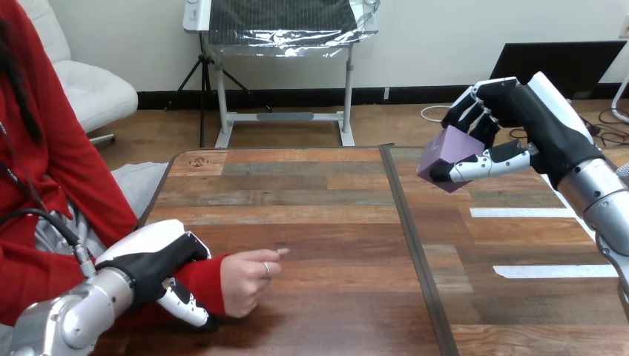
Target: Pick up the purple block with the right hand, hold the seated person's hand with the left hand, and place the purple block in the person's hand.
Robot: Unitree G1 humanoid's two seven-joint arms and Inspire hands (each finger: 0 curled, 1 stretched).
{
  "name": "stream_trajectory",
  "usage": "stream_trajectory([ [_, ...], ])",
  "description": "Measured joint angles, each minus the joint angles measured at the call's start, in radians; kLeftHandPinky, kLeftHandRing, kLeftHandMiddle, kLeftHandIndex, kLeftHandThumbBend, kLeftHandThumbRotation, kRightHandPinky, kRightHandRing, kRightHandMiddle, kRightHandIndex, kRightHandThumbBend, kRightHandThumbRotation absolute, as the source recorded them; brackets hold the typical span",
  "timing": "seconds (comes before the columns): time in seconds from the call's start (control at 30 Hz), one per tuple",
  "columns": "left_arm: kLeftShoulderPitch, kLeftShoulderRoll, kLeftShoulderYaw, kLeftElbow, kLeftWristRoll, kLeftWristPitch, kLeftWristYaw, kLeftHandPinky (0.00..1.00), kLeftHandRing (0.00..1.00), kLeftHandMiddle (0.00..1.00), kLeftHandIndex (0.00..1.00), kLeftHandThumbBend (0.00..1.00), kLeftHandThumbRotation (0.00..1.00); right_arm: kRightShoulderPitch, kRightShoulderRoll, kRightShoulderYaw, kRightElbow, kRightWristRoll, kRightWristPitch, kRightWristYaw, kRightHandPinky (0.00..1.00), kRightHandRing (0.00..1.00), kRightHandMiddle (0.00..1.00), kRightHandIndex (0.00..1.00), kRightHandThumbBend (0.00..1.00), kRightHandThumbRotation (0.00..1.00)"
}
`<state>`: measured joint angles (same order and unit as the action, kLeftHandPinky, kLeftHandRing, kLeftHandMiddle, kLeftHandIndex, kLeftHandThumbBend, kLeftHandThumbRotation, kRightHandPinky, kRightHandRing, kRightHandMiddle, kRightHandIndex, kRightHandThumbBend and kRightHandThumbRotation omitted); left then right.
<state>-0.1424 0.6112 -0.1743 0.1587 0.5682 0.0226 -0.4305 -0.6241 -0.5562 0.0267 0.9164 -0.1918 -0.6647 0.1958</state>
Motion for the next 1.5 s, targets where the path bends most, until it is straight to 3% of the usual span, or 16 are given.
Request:
stream_trajectory([
  [0.8, 0.015, 0.001, 0.051, -0.086, -0.052, 0.031, 0.007, 0.22, 0.29, 0.38, 0.39, 0.69, 0.00, 0.002, 0.013, 0.001, 0.016, 0.001, 0.006, -0.001, 0.31, 0.35, 0.41, 0.45, 0.78, 0.00],
  [1.5, -0.014, -0.012, 0.053, -0.108, -0.067, 0.056, 0.007, 0.22, 0.29, 0.37, 0.39, 0.68, 0.00, 0.029, 0.051, 0.001, 0.016, 0.000, 0.003, -0.004, 0.31, 0.36, 0.41, 0.45, 0.78, 0.00],
])
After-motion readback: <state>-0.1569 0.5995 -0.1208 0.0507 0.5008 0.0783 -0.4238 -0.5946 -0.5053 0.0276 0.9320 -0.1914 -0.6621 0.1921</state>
